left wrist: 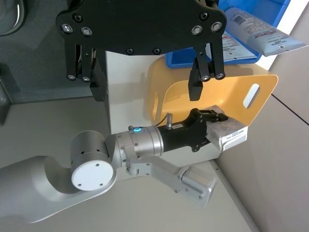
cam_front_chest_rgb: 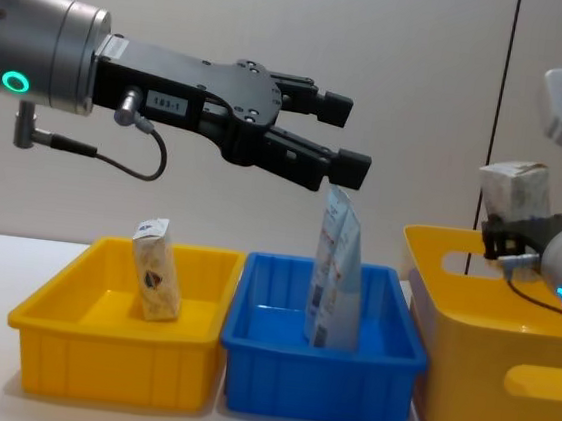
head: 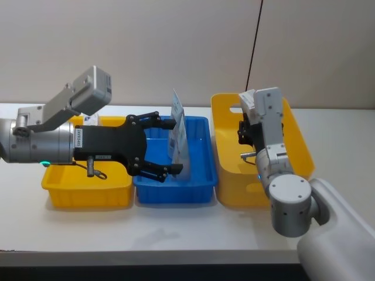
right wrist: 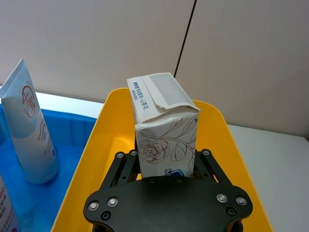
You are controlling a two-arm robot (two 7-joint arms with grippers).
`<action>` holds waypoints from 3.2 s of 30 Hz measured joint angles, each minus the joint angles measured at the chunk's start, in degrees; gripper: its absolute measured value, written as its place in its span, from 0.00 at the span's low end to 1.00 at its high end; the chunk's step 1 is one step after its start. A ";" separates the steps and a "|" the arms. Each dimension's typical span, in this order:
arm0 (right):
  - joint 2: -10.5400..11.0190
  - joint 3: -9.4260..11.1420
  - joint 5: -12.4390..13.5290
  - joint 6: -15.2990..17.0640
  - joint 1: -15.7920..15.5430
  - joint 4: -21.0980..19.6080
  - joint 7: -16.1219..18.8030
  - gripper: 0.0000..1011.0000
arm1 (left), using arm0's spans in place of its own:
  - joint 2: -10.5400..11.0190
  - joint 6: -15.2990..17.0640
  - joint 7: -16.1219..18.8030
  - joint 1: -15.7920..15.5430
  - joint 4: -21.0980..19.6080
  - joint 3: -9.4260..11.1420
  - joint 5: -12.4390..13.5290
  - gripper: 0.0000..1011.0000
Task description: Bimanual collaborative sorting of washing and personal care products
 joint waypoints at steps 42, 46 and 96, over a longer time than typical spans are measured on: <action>-2.38 2.86 -1.28 1.37 1.65 2.27 -1.12 0.99 | 0.00 0.00 0.00 0.00 0.00 0.00 0.00 0.99; -1.68 2.95 -0.89 2.05 -0.20 -1.33 0.02 0.99 | 0.00 0.00 0.00 0.00 -0.01 0.00 0.00 0.99; 3.26 -1.63 -0.99 7.19 -19.83 -27.53 9.81 0.99 | 0.00 0.00 0.00 0.00 0.00 0.00 0.00 0.99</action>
